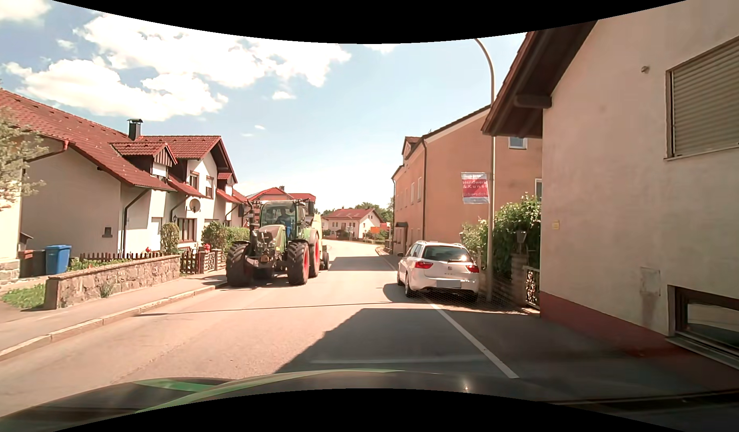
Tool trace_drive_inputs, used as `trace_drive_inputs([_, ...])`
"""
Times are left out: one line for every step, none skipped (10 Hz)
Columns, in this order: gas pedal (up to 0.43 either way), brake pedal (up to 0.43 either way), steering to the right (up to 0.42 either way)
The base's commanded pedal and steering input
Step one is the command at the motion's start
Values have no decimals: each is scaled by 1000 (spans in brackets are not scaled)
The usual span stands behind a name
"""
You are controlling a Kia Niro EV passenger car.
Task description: Follow the waypoints while adhering to traffic rules and regulations
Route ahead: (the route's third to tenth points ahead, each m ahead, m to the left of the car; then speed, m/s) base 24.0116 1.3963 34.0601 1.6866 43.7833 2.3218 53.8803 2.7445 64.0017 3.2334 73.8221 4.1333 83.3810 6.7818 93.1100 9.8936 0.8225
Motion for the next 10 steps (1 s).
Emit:
trace_drive_inputs([0, 226, -9])
trace_drive_inputs([0, 171, -15])
trace_drive_inputs([0, 0, -24])
trace_drive_inputs([0, 0, -35])
trace_drive_inputs([0, 0, -43])
trace_drive_inputs([0, 0, -56])
trace_drive_inputs([0, 0, -70])
trace_drive_inputs([0, 0, -85])
trace_drive_inputs([0, 0, -93])
trace_drive_inputs([0, 0, -95])
